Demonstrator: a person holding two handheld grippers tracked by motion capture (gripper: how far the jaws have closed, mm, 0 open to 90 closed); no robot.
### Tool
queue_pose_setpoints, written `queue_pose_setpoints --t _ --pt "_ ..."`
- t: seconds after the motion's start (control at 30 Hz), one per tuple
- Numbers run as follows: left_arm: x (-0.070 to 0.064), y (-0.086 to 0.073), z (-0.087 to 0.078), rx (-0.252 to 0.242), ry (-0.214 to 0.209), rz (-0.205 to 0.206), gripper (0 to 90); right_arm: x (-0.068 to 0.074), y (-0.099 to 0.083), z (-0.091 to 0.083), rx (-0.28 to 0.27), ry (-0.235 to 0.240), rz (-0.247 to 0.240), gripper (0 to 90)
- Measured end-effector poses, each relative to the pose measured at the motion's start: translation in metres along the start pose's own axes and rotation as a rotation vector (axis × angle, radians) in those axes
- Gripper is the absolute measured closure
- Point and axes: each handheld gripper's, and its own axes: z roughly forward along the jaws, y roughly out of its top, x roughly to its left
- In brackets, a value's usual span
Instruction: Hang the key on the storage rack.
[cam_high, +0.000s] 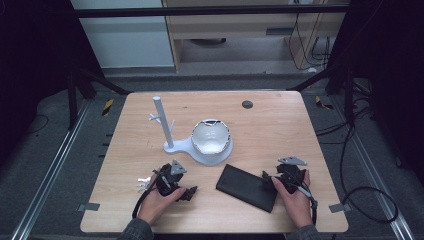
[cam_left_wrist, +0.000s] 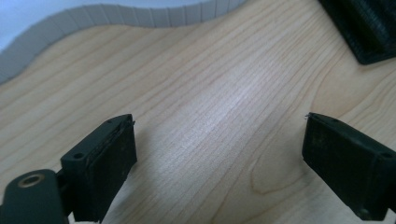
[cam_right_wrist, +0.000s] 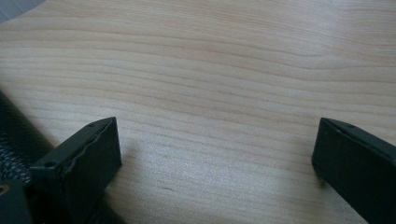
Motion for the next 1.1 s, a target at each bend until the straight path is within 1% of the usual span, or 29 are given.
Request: queue_pose_setpoints --t 0.07,0.13,0.2,0.27,0.33,0.37,0.4,0.43,0.5,0.53,0.57,0.6,0.67,0.7,0.8,0.9,0.93,1.0,1.03,1.07,1.1 --pt "0.003 0.006 -0.008 0.028 0.009 0.025 9.1 0.0 0.0 0.001 0.001 -0.003 -0.006 1.3" --pt "0.007 0.011 -0.017 0.061 0.034 0.069 8.8 0.0 0.001 0.001 0.002 -0.001 -0.005 0.7" --pt "0.011 0.014 -0.026 0.079 0.048 0.083 8.8 0.0 0.002 0.002 0.007 0.0 -0.01 0.4" --pt "0.014 0.015 -0.034 0.078 0.053 0.067 8.8 -0.001 0.002 0.002 0.004 0.001 -0.012 0.4" --pt "0.019 0.015 -0.041 0.086 0.068 0.043 9.3 -0.001 0.002 0.002 0.003 0.002 -0.012 0.4" --pt "0.019 0.015 -0.041 0.086 0.068 0.043 9.5 -0.001 0.002 0.002 0.003 0.003 -0.012 0.5" --pt "0.021 0.014 -0.043 0.092 0.077 0.031 10.5 -0.001 0.002 0.002 0.006 0.004 -0.014 0.6" --pt "0.025 0.012 -0.048 0.114 0.098 0.011 11.2 -0.001 0.001 0.002 0.005 0.009 -0.012 0.8" --pt "0.03 0.009 -0.052 0.141 0.128 -0.008 13.3 -0.001 0.001 0.001 0.005 0.009 -0.009 0.9" --pt "0.033 0.008 -0.054 0.151 0.134 -0.02 13.4 -0.001 0.001 0.001 0.005 0.01 -0.009 0.9" --pt "0.033 0.008 -0.054 0.151 0.134 -0.02 14.1 -0.001 0.001 0.001 0.005 0.009 -0.009 0.9" --pt "0.038 0.005 -0.059 0.16 0.14 -0.043 15.4 -0.001 0.001 0.001 0.005 0.009 -0.009 0.9" --pt "0.041 0.004 -0.061 0.162 0.14 -0.051 17.4 -0.001 0.001 0.001 0.005 0.009 -0.009 0.9" --pt "0.044 0.001 -0.066 0.166 0.139 -0.062 18.2 -0.001 0.001 0.001 0.005 0.009 -0.009 0.9" --pt "0.047 -0.003 -0.073 0.179 0.138 -0.074 20.8 -0.001 0.001 0.001 0.004 0.011 -0.011 1.0" --pt "0.051 -0.006 -0.077 0.186 0.115 -0.096 25.2 -0.001 0.001 0.001 0.002 0.01 -0.012 1.1" --pt "0.052 -0.006 -0.077 0.195 0.111 -0.099 27.3 -0.001 0.001 0.001 0.003 0.011 -0.01 1.1" --pt "0.055 -0.005 -0.079 0.205 0.125 -0.104 30.0 -0.001 0.001 0.001 0.001 0.008 -0.015 1.2" --pt "0.056 -0.005 -0.08 0.21 0.127 -0.104 31.6 -0.001 0.001 0.001 0.001 0.008 -0.015 1.2" --pt "0.056 -0.004 -0.08 0.215 0.127 -0.113 32.1 -0.001 0.001 0.001 0.001 0.008 -0.015 1.2" --pt "0.057 -0.004 -0.08 0.224 0.125 -0.109 33.7 -0.001 0.001 0.001 0.002 0.008 -0.014 1.2"
